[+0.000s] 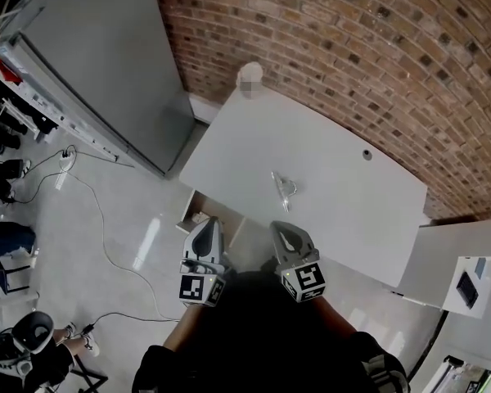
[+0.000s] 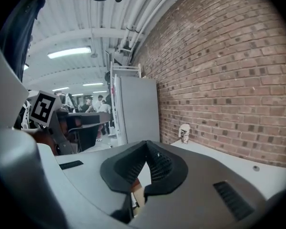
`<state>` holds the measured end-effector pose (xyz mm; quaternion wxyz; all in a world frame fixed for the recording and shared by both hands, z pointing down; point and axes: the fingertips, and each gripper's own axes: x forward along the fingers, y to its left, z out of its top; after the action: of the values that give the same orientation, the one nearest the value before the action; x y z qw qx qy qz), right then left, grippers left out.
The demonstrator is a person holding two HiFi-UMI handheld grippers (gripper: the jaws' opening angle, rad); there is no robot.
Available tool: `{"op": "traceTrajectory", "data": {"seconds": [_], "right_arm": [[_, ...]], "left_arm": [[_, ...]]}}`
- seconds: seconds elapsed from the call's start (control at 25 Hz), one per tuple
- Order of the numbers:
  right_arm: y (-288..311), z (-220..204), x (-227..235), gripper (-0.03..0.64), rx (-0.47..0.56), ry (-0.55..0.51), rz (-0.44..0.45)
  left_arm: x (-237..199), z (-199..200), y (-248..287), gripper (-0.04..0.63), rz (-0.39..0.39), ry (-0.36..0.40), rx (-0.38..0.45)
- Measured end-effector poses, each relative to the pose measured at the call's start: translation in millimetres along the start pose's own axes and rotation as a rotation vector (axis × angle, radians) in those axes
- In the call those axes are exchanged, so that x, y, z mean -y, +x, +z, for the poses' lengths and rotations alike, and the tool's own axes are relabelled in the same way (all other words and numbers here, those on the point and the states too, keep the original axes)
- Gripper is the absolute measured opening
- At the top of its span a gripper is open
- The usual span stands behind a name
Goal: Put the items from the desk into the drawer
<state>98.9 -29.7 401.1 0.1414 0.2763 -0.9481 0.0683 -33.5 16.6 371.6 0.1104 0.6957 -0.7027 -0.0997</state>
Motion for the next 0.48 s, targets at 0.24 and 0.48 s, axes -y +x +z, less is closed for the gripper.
{"op": "traceTrajectory", "data": {"seconds": [0.24,0.48], "right_arm": [[-4.1,-0.1,10.4,0.010,0.019,0.003,-0.014],[-5.9,-13.6,24.2,0.118,-0.009,0.026,-0.038]], "left_arm": [[15.3,-1.1,4.2,0.002,-0.029,0.022,-0.007],[26.2,-2.4,2.0,0.002,-0.030,0.011,-0.005]]}}
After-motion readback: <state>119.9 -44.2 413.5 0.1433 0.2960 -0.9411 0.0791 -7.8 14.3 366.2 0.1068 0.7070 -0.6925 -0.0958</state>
